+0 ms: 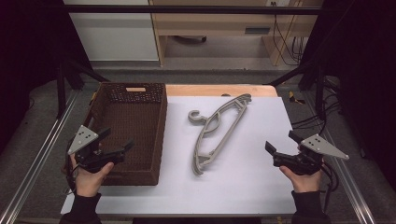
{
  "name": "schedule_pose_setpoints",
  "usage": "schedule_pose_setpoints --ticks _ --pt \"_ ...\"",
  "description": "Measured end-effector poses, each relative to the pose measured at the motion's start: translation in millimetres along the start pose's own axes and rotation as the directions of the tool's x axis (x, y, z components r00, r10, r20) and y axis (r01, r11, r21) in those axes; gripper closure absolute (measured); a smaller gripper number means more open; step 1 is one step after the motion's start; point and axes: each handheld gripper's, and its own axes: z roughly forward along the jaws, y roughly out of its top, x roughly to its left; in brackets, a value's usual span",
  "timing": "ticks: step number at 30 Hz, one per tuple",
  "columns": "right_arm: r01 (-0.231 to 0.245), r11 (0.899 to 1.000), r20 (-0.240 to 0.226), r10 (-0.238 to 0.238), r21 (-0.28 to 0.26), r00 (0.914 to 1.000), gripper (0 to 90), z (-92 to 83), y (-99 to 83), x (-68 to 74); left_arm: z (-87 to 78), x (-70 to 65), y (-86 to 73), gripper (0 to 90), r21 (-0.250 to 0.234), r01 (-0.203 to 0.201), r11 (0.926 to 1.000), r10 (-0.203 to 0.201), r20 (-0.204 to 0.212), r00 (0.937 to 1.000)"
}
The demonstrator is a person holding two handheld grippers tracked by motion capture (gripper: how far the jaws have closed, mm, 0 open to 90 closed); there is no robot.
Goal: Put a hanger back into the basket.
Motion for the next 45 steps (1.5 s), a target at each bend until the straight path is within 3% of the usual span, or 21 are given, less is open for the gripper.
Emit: schedule_pose_setpoints --ticks 12,18,26,29,36,38,45 --pt "0.005 1.0 0.002 -0.005 0.007 1.0 6.3 0.4 0.0 1.7 4.8 -13.6 1.5 9.6 0.001 -0.011 0.9999 0.011 0.009 0.9999" --pt "0.007 1.0 0.002 -0.007 0.014 1.0 6.3 0.1 1.1 3.7 7.0 -27.0 5.1 10.0 -0.005 -0.017 0.9998 0.017 0.028 0.9995" --pt "0.003 1.0 -0.002 -0.003 -0.004 1.0 7.9 -1.9 1.7 3.2 12.9 -54.6 19.1 11.4 -0.023 -0.046 0.9987 0.047 0.064 0.9968" --pt "0.004 1.0 0.002 -0.004 -0.009 1.0 8.2 -2.4 1.6 3.9 26.8 -71.5 28.1 12.1 -0.03 -0.045 0.9986 0.047 0.099 0.994" --pt "0.022 1.0 0.004 -0.022 -0.006 0.9998 8.3 -1.7 1.4 5.0 59.4 -104.6 34.5 12.8 -0.002 -0.065 0.9979 0.065 0.135 0.9888" --pt "0.028 1.0 0.003 -0.028 -0.002 0.9996 8.3 -1.0 1.4 6.0 62.8 -107.5 34.5 13.4 0.001 -0.066 0.9978 0.065 0.138 0.9883" --pt "0.036 0.999 0.011 -0.036 0.006 0.9993 8.1 -0.9 2.4 8.4 108.2 -130.7 36.7 15.5 0.068 -0.085 0.9941 0.072 0.165 0.9836"
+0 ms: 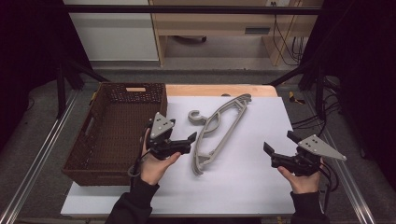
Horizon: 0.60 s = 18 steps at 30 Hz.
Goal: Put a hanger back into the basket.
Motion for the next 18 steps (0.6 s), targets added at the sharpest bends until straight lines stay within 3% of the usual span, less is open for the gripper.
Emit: schedule_pose_setpoints --ticks 11,14,18 --pt "0.003 1.0 -0.002 -0.003 0.026 1.0 7.9 -0.1 0.2 -1.2 51.4 -10.2 4.0 22.3 0.067 -0.02 0.9975 0.019 0.012 0.9997" --pt "0.0 1.0 -0.004 0.0 0.02 1.0 7.9 -0.5 0.6 -1.9 73.5 -9.7 3.5 24.1 0.104 -0.019 0.9944 0.02 -0.011 0.9997" --pt "-0.001 1.0 -0.007 0.001 0.014 1.0 7.8 -1.3 0.9 -2.5 90.0 -8.3 2.1 27.0 0.121 -0.028 0.9922 0.032 -0.027 0.9991"
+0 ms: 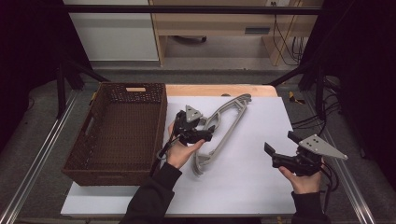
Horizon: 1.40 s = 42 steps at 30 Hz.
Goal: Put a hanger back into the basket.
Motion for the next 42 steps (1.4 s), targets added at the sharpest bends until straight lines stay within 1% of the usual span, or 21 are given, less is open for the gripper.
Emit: schedule_pose_setpoints --ticks 3,4,6,7,8,9,11,14,15,17,19,20,23,24,27,28,30,33,35,36,42 --pt "0.001 1.0 -0.011 -0.001 -0.003 0.9999 7.4 -0.8 0.4 0.2 11.6 2.3 -0.5 28.8 0.02 0.011 0.9997 -0.011 0.0 0.9999" --pt "0.011 1.0 -0.024 -0.011 -0.006 0.9997 6.9 0.4 0.5 0.7 17.2 3.4 -1.4 30.1 0.031 0.015 0.9994 -0.015 -0.002 0.9999" --pt "0.02 1.0 -0.029 -0.02 -0.001 0.9994 6.7 1.1 0.4 1.6 30.7 5.3 -5.2 31.5 0.065 0.017 0.9978 -0.016 -0.012 0.9998" --pt "0.024 1.0 -0.033 -0.024 0.0 0.9992 6.7 1.6 0.3 2.1 30.7 5.3 -5.2 33.2 0.065 0.017 0.9978 -0.016 -0.012 0.9998" --pt "0.02 1.0 -0.033 -0.02 0.007 0.9992 6.7 1.9 0.4 2.9 35.5 6.3 -7.2 34.3 0.086 0.003 0.9963 -0.001 -0.017 0.9999" --pt "0.027 1.0 -0.033 -0.027 0.008 0.9991 6.7 2.3 0.3 2.6 44.9 7.9 -11.6 35.5 0.123 0.005 0.9924 -0.002 -0.027 0.9996" --pt "0.024 1.0 -0.033 -0.023 0.011 0.9992 6.7 2.6 0.2 2.6 53.1 10.4 -15.6 37.2 0.148 0.006 0.9889 -0.001 -0.039 0.9993" --pt "0.022 1.0 -0.033 -0.022 0.013 0.9992 6.8 2.6 0.1 2.2 59.2 13.0 -17.8 41.1 0.164 0.011 0.9863 -0.003 -0.048 0.9988" --pt "0.022 1.0 -0.034 -0.021 0.014 0.9992 6.8 2.5 0.2 2.3 66.1 16.1 -19.2 42.3 0.188 0.019 0.982 -0.008 -0.055 0.9984" --pt "0.02 1.0 -0.034 -0.019 0.015 0.9992 6.8 2.4 0.2 2.3 74.4 19.0 -20.9 43.8 0.207 0.037 0.9777 -0.022 -0.076 0.9969" --pt "0.022 1.0 -0.034 -0.021 0.015 0.9992 6.8 2.3 0.2 2.1 76.4 20.2 -21.1 45.5 0.213 0.037 0.9764 -0.021 -0.078 0.9967" --pt "0.018 1.0 -0.034 -0.018 0.016 0.9993 6.7 2.2 0.3 2.3 80.0 22.4 -21.6 45.5 0.218 0.049 0.9748 -0.031 -0.083 0.996" --pt "0.022 1.0 -0.031 -0.021 0.013 0.9993 6.8 1.3 0.5 1.2 86.5 27.6 -21.5 50.5 0.235 0.056 0.9703 -0.037 -0.087 0.9956" --pt "0.022 1.0 -0.031 -0.021 0.013 0.9993 6.8 1.3 0.5 1.2 86.5 27.6 -21.5 51.4 0.235 0.056 0.9703 -0.037 -0.087 0.9956" --pt "0.022 1.0 -0.033 -0.021 0.013 0.9992 6.8 0.7 0.8 0.7 91.3 29.3 -22.0 55.4 0.244 0.058 0.9682 -0.041 -0.075 0.9964" --pt "0.021 1.0 -0.032 -0.02 0.014 0.9993 6.8 1.0 0.7 0.6 95.0 29.3 -23.5 56.9 0.254 0.054 0.9657 -0.038 -0.069 0.9969" --pt "0.022 1.0 -0.034 -0.022 0.017 0.9992 6.8 1.1 0.6 0.7 97.2 30.0 -24.9 59.1 0.253 0.064 0.9654 -0.047 -0.072 0.9963" --pt "0.026 0.999 -0.035 -0.025 0.019 0.9991 6.8 1.7 0.3 0.7 98.8 32.4 -25.9 62.3 0.262 0.07 0.9625 -0.055 -0.063 0.9965" --pt "0.024 0.999 -0.034 -0.023 0.022 0.9991 6.8 2.8 -0.2 0.9 102.3 34.7 -28.1 64.1 0.276 0.073 0.9583 -0.06 -0.058 0.9965" --pt "0.027 0.999 -0.035 -0.026 0.025 0.9991 6.8 3.1 -0.5 0.8 102.9 35.2 -28.4 64.7 0.274 0.084 0.9581 -0.072 -0.056 0.9959" --pt "0.026 0.999 -0.034 -0.026 0.027 0.9991 6.8 3.2 -0.5 0.7 103.8 35.0 -28.3 75.0 0.279 0.095 0.9556 -0.088 -0.035 0.9955"
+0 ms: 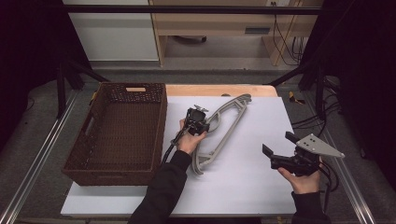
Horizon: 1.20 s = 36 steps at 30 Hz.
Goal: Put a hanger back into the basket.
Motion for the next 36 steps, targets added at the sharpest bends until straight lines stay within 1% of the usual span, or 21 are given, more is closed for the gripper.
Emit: schedule_pose_setpoints --ticks 1,3,4,6,7,8,10,11,15,18,20,24,26,27,29,30,31,32,33,35,36 --pt "0.0 1.0 0.0 0.0 0.0 1.0 6.8 0.0 0.0 0.0 0.0 0.0 0.0 75.8 0.0 0.0 1.0 0.0 0.0 1.0" --pt "-0.001 1.0 -0.001 0.001 0.002 1.0 6.7 0.0 -0.1 0.1 -0.6 0.5 0.6 77.5 0.0 0.017 0.9999 -0.017 -0.007 0.9998" --pt "-0.001 1.0 -0.001 0.001 0.001 1.0 6.7 0.2 -0.1 0.1 -0.6 0.5 0.6 78.3 0.0 0.017 0.9999 -0.017 -0.007 0.9998" --pt "0.001 1.0 -0.002 -0.001 0.001 1.0 6.7 0.3 -0.1 0.0 -1.0 1.5 0.7 79.4 0.004 0.026 0.9997 -0.026 -0.02 0.9995" --pt "-0.001 1.0 -0.001 0.001 0.002 1.0 6.7 0.3 -0.1 0.1 -0.8 2.0 0.5 80.1 -0.001 0.036 0.9994 -0.036 -0.019 0.9992" --pt "-0.001 1.0 -0.001 0.001 0.001 1.0 6.7 0.0 0.0 -0.1 -1.6 2.1 0.8 81.7 0.004 0.035 0.9994 -0.035 -0.027 0.999" --pt "0.0 1.0 -0.001 0.0 0.001 1.0 6.7 -0.2 0.0 -0.3 -1.5 2.1 0.4 81.7 0.002 0.035 0.9994 -0.035 -0.025 0.9991" --pt "-0.006 1.0 0.001 0.006 -0.001 1.0 6.7 -0.6 0.2 -0.4 -2.4 1.9 0.7 81.9 0.006 0.037 0.9993 -0.037 -0.032 0.9988" --pt "-0.007 1.0 0.001 0.007 0.0 1.0 6.6 -0.7 0.2 -0.7 -5.3 1.4 1.4 82.0 -0.001 0.04 0.9992 -0.04 -0.04 0.9984" --pt "-0.005 1.0 0.002 0.005 0.0 1.0 6.6 -0.6 0.0 -1.1 -10.3 -0.1 2.7 82.1 -0.018 0.031 0.9994 -0.032 -0.044 0.9985" --pt "-0.009 1.0 0.001 0.009 0.001 1.0 6.6 -1.0 0.0 -1.3 -15.2 -1.9 4.2 82.2 -0.041 0.032 0.9987 -0.033 -0.036 0.9988" --pt "-0.007 1.0 0.003 0.007 -0.003 1.0 6.5 -1.3 0.0 -1.9 -20.9 -3.7 5.8 82.3 -0.058 0.027 0.998 -0.029 -0.025 0.9993" --pt "-0.012 1.0 0.003 0.012 -0.009 0.9999 6.6 -2.3 0.4 -2.4 -28.3 -6.2 7.6 82.3 -0.079 0.02 0.9967 -0.022 -0.016 0.9996" --pt "-0.012 1.0 0.003 0.012 -0.009 0.9999 6.6 -2.3 0.4 -2.4 -28.3 -6.2 7.6 82.4 -0.079 0.02 0.9967 -0.022 -0.016 0.9996" --pt "-0.014 1.0 0.004 0.014 -0.01 0.9999 6.6 -3.3 0.7 -2.7 -33.6 -7.7 8.8 82.4 -0.091 0.011 0.9958 -0.012 -0.014 0.9998" --pt "-0.015 1.0 0.004 0.015 -0.01 0.9999 6.6 -3.6 0.8 -2.8 -38.2 -8.9 10.0 82.5 -0.103 0.01 0.9946 -0.011 -0.01 0.9999" --pt "-0.015 1.0 0.004 0.015 -0.011 0.9999 6.5 -3.6 0.9 -2.9 -38.2 -8.9 10.0 82.5 -0.103 0.01 0.9946 -0.011 -0.01 0.9999" --pt "-0.013 1.0 0.004 0.013 -0.012 0.9999 6.5 -3.8 0.9 -3.1 -43.1 -10.6 11.2 82.5 -0.12 0.01 0.9928 -0.011 -0.005 0.9999" --pt "-0.017 1.0 0.005 0.017 -0.011 0.9998 6.5 -4.0 1.0 -3.0 -43.1 -10.6 11.2 82.6 -0.12 0.01 0.9928 -0.011 -0.005 0.9999" --pt "-0.017 1.0 0.004 0.017 -0.011 0.9998 6.5 -4.3 1.0 -3.1 -48.8 -11.5 12.1 82.6 -0.127 0.001 0.9919 -0.001 -0.002 1.0" --pt "-0.016 1.0 0.005 0.016 -0.015 0.9999 6.6 -4.7 1.1 -3.5 -52.7 -12.7 12.8 82.7 -0.144 0.004 0.9895 -0.003 0.0 1.0"
